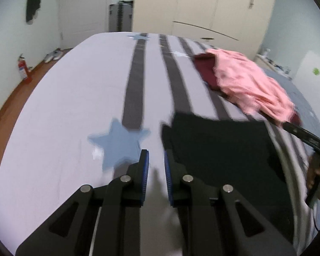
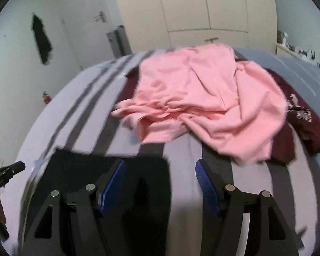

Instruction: Fold clothes

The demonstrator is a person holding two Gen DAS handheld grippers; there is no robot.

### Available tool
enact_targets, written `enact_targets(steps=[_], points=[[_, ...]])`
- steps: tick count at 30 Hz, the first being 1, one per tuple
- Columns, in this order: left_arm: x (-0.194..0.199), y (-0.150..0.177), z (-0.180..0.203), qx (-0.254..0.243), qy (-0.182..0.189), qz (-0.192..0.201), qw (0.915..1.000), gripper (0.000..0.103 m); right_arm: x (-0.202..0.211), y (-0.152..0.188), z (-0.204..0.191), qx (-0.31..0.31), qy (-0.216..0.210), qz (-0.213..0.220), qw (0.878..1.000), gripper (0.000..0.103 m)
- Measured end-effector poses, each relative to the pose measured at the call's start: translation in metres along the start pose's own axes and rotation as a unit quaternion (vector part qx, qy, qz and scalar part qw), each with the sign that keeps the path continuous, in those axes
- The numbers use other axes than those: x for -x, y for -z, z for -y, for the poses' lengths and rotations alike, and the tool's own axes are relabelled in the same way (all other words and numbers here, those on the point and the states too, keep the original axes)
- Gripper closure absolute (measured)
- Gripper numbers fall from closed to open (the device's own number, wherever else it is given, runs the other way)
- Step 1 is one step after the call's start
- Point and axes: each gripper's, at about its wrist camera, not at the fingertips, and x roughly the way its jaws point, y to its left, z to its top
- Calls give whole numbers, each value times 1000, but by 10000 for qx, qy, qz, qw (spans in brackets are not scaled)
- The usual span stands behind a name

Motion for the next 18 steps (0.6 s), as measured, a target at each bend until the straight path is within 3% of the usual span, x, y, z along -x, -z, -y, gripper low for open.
enact_targets(steps=[3, 8, 13, 16, 18], points=[[42, 47, 16, -120, 219, -172, 9995, 90, 41, 35, -20, 162, -149, 2, 9998, 38], [101, 128, 53, -361, 574, -658, 9955, 90, 104, 119, -56, 348, -324, -355, 9982, 38], [136, 181, 86, -820, 721, -731, 9913, 90, 151, 196, -85, 265, -330, -803, 9959, 38], [141, 223, 81, -1016, 394, -993, 9891, 90, 168, 233, -92, 116, -255, -1017, 9944, 38], [144, 244, 62, -793, 225, -1031, 9912, 86, 175, 252, -93, -39, -221, -1165, 9929, 38]])
